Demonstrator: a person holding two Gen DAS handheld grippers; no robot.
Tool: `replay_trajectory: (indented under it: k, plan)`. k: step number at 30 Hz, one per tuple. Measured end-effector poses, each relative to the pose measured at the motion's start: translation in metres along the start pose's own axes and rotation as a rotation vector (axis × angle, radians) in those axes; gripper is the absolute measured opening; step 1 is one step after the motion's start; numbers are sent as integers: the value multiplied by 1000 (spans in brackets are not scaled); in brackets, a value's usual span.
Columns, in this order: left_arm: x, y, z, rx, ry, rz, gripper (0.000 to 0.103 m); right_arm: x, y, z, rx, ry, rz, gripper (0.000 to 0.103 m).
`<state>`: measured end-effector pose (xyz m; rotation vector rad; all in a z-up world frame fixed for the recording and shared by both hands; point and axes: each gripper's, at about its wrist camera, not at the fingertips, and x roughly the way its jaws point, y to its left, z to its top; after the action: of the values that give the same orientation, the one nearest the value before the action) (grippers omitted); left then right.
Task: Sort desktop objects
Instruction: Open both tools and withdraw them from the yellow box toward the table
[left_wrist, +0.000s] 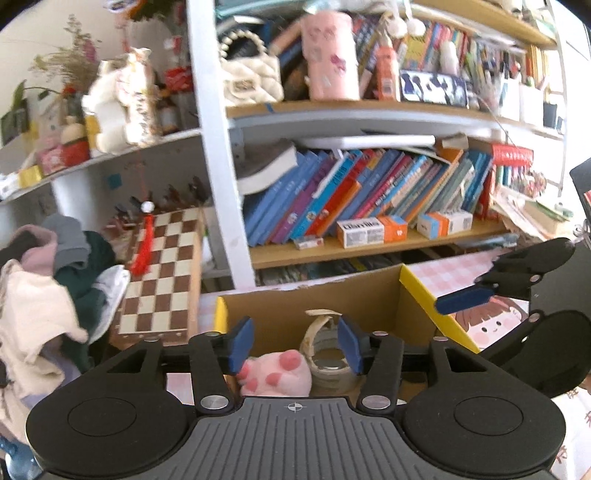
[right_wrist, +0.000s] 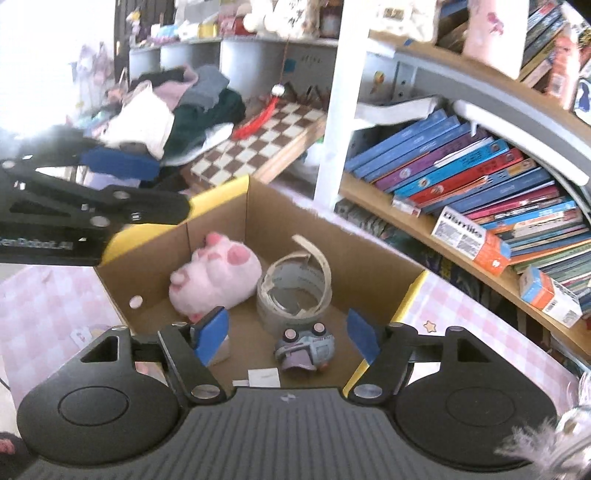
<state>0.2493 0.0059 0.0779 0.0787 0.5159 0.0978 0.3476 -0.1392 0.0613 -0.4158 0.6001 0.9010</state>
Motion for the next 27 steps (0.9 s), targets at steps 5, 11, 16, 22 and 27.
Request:
replay_trajectory:
  k: [5, 11, 16, 22, 27]
  plan:
    - [-22, 10, -11, -32, -11, 28, 60, -18, 9, -3, 25, -35, -15, 73]
    - [-32, 19, -27, -73, 8, 39, 62, -31, 20, -8, 46, -56, -43, 75]
    - [-43, 24, -36, -81, 10, 39, 65, -38, 28, -17, 77, -60, -80, 80]
    - [-55, 32, -45, -105, 4, 44, 69, -49, 34, -29, 130, -79, -131, 80]
    - [-62, 37, -53, -120, 7, 45, 74, -58, 40, -41, 173, -86, -187, 84]
